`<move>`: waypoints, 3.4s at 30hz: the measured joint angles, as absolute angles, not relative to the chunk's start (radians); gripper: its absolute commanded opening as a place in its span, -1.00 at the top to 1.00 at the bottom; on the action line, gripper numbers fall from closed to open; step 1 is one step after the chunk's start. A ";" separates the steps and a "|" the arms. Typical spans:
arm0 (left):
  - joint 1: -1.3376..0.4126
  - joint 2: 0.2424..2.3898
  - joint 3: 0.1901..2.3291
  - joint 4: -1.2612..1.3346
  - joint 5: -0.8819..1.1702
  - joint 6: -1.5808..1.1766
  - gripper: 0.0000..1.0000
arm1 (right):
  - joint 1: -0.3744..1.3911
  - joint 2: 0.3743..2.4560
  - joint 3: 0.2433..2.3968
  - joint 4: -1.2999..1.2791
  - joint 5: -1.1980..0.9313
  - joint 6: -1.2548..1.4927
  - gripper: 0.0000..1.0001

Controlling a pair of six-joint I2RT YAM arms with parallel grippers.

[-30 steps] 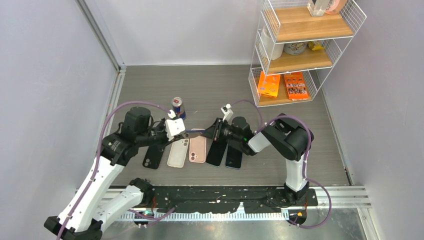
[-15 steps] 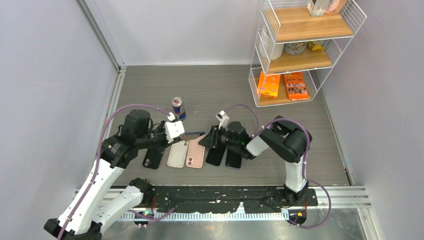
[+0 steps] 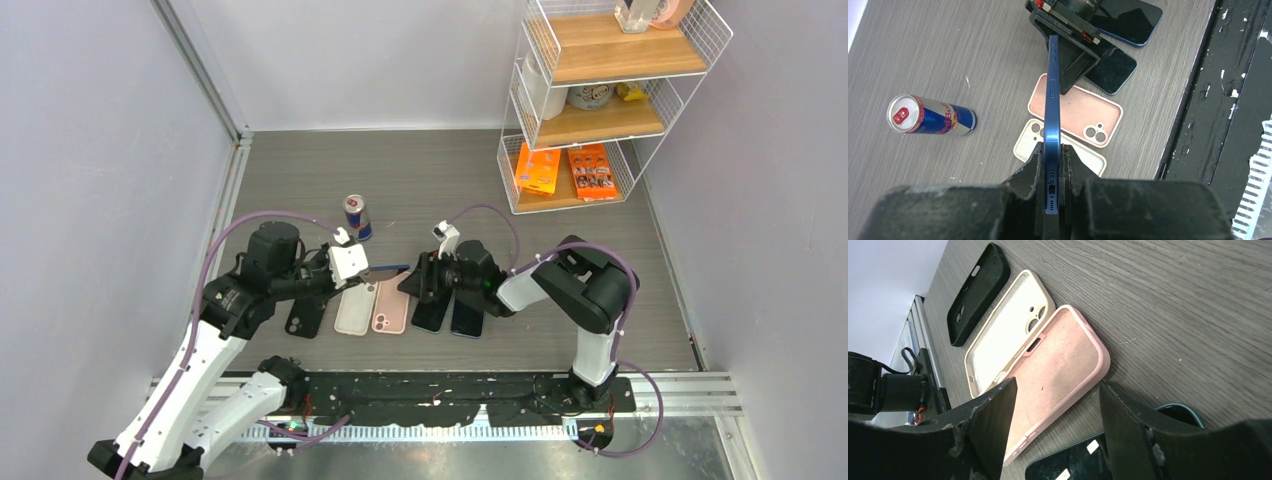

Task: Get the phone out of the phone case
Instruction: Place the phone case at the center of the board, then place the phone at the center of the board.

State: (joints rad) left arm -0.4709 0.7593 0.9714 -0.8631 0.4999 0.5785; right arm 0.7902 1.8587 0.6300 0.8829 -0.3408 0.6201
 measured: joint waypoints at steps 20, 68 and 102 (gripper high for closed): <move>-0.471 0.748 0.965 -0.863 0.498 0.580 1.00 | 0.748 1.621 0.648 0.663 -0.296 0.396 -0.92; -0.707 1.202 1.123 -0.669 0.707 0.488 1.00 | 0.618 1.161 0.823 -0.153 -0.958 -0.331 0.22; -0.720 1.134 1.115 -0.608 0.601 0.481 -0.68 | 0.363 1.131 0.359 0.376 -0.721 0.262 0.89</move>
State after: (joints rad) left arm -0.7197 1.1343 1.1149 -0.6083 0.6014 0.4808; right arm 0.3634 1.1305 0.3588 0.3759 -0.7208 0.2619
